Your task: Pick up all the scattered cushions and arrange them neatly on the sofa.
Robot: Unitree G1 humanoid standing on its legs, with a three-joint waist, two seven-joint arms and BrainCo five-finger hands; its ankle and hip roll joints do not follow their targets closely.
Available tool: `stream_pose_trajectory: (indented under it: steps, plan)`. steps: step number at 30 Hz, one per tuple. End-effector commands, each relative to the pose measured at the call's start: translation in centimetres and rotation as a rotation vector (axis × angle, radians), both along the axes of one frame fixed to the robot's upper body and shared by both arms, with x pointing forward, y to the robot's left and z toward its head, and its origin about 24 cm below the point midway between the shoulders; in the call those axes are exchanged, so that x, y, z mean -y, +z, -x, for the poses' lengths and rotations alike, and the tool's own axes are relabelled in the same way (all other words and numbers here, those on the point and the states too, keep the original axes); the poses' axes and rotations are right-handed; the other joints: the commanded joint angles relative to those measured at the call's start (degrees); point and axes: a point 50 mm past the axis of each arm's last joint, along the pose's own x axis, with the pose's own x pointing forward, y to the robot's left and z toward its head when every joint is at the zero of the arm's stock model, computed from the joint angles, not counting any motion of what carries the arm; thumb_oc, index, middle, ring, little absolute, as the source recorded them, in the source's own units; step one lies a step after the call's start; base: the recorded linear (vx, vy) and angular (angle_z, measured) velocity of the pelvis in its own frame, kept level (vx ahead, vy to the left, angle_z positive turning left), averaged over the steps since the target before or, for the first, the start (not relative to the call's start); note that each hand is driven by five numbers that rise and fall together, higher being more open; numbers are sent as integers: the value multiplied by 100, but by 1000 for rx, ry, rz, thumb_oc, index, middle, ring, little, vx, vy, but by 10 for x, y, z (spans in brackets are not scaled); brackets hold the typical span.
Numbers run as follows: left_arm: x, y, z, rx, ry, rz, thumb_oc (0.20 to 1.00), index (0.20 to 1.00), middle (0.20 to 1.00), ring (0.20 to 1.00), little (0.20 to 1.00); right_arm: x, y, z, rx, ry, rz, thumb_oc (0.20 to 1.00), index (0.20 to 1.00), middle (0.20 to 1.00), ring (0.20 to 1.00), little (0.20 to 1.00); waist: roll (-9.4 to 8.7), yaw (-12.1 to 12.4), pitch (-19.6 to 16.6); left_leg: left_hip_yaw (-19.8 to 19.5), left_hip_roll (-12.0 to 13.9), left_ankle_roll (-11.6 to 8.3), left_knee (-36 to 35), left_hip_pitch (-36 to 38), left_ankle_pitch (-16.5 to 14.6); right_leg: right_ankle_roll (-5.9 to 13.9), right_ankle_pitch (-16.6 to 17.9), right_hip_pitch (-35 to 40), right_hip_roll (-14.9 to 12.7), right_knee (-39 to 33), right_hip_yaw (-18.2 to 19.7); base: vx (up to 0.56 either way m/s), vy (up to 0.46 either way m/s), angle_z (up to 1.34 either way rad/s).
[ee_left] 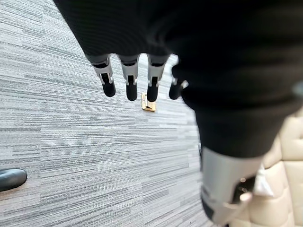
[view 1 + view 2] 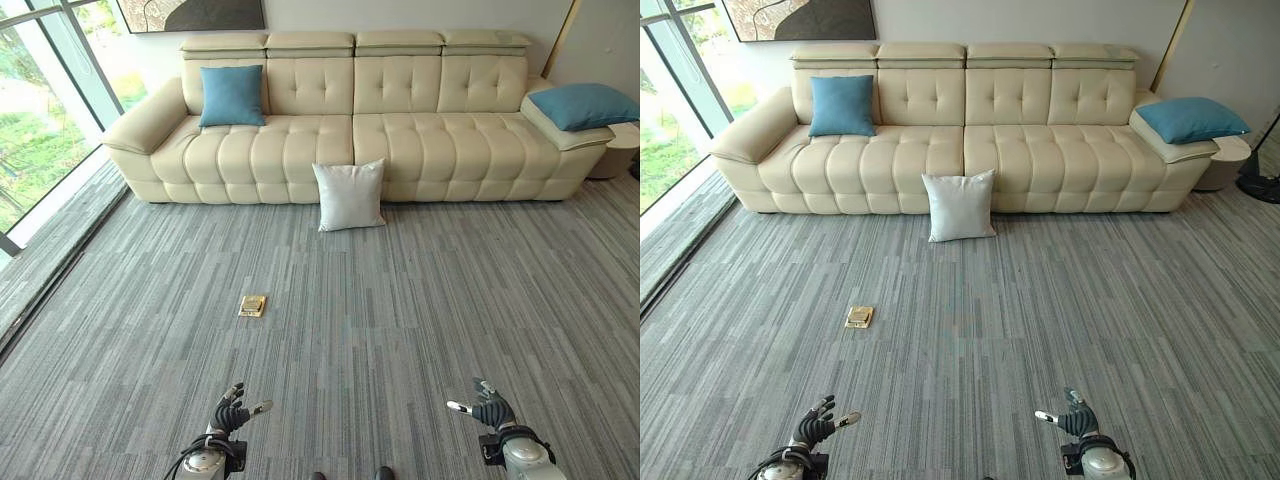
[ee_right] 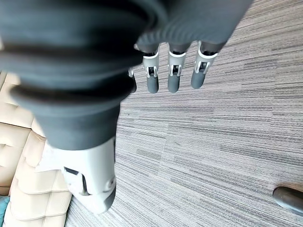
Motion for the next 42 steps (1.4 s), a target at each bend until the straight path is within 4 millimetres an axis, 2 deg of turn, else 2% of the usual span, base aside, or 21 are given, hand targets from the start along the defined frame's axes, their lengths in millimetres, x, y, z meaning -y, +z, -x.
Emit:
stream_pose_trajectory:
  steps: [1, 14, 20, 26, 28, 30, 31, 32, 34, 36, 38, 41, 42]
  plan:
    - [-7, 6, -15, 50, 28, -20, 1000, 1000, 1000, 1000, 1000, -2, 9, -20, 61, 41, 23, 1000, 1000, 1000, 1000, 1000, -90, -67, 50, 56, 312, -483, -6, 47, -373, 528, -881, 286, -356, 8, -76, 0, 0, 0]
    - [-9, 2, -9, 12, 39, -32, 1000, 1000, 1000, 1000, 1000, -4, 9, -19, 61, 28, 8, 1000, 1000, 1000, 1000, 1000, -121, -35, 174, 15, 301, -487, -6, 19, -394, 533, -917, 295, -365, 8, -170, 20, -1, 3]
    - [-6, 7, -13, 45, 24, -30, 1000, 1000, 1000, 1000, 1000, -7, 15, -25, 96, 54, 15, 1000, 1000, 1000, 1000, 1000, -106, -5, 338, -10, 297, -452, -6, -68, -397, 549, -915, 201, -363, 8, -144, 5, 1, 0]
    - [-17, 7, -11, 32, 40, -64, 1000, 1000, 1000, 1000, 1000, -8, 19, -31, 130, 41, -3, 1000, 1000, 1000, 1000, 1000, -161, 43, 412, -59, 219, -361, -6, -74, -475, 568, -964, 204, -411, 130, -163, 77, 88, 1]
    - [-21, 4, -7, 6, 56, -79, 1000, 1000, 1000, 1000, 1000, -10, 22, -36, 148, 37, -4, 1000, 1000, 1000, 1000, 1000, -164, 59, 428, -50, 192, -305, -6, -95, -498, 592, -1014, 35, -454, 407, -132, 10, 109, 5]
    - [-26, 3, -4, -10, 79, -88, 1000, 1000, 1000, 1000, 1000, -12, 20, -36, 139, 35, 0, 1000, 1000, 1000, 1000, 1000, -122, 70, 510, -46, 117, -156, 12, -43, -583, 739, -1026, -500, -541, 1447, -49, 5, 215, -17]
    - [-28, 2, -2, -22, 86, -96, 1000, 1000, 1000, 1000, 1000, -13, 17, -33, 123, 37, -2, 1000, 1000, 1000, 1000, 1000, -88, 30, 613, -47, 88, -86, 39, 41, -630, 904, -859, -851, -594, 2168, 9, 8, 158, -27]
    - [-28, 2, -3, -21, 86, -96, 1000, 1000, 1000, 1000, 1000, -13, 17, -33, 123, 37, -2, 1000, 1000, 1000, 1000, 1000, -92, 33, 611, -44, 83, -84, 40, 37, -630, 906, -868, -864, -600, 2186, 14, 18, 99, -17]
    - [-30, 0, -1, -35, 86, -103, 1000, 1000, 1000, 1000, 1000, -15, 13, -28, 101, 36, -10, 1000, 1000, 1000, 1000, 1000, -46, -14, 683, -90, 89, -67, 42, 141, -679, 897, -709, -1208, -602, 2704, 71, 91, 48, 6]
    - [-31, 1, -2, -31, 94, -100, 1000, 1000, 1000, 1000, 1000, -13, 12, -25, 89, 30, -10, 1000, 1000, 1000, 1000, 1000, -10, -50, 705, -92, 98, -82, 0, 285, -735, 801, -719, -1410, -571, 2556, 1, 168, 5, 4]
    - [-31, 2, -6, -24, 98, -97, 1000, 1000, 1000, 1000, 1000, -10, 12, -26, 87, 27, -2, 1000, 1000, 1000, 1000, 1000, -20, -101, 756, -102, 77, -124, -6, 398, -808, 730, -626, -1518, -562, 1993, -190, 182, -61, -3]
    - [-31, 4, -11, -10, 112, -95, 1000, 1000, 1000, 1000, 1000, -8, 11, -25, 74, 23, 16, 1000, 1000, 1000, 1000, 1000, -58, -240, 792, -143, 96, -234, -6, 615, -970, 801, -406, -1699, -523, 1120, -427, 240, -102, -1]
    - [-32, 5, -13, -7, 102, -102, 1000, 1000, 1000, 1000, 1000, -6, 11, -23, 71, 16, 14, 1000, 1000, 1000, 1000, 1000, -81, -278, 767, -182, 122, -280, -6, 661, -1041, 799, -426, -1557, -501, 835, -421, 352, -180, 2]
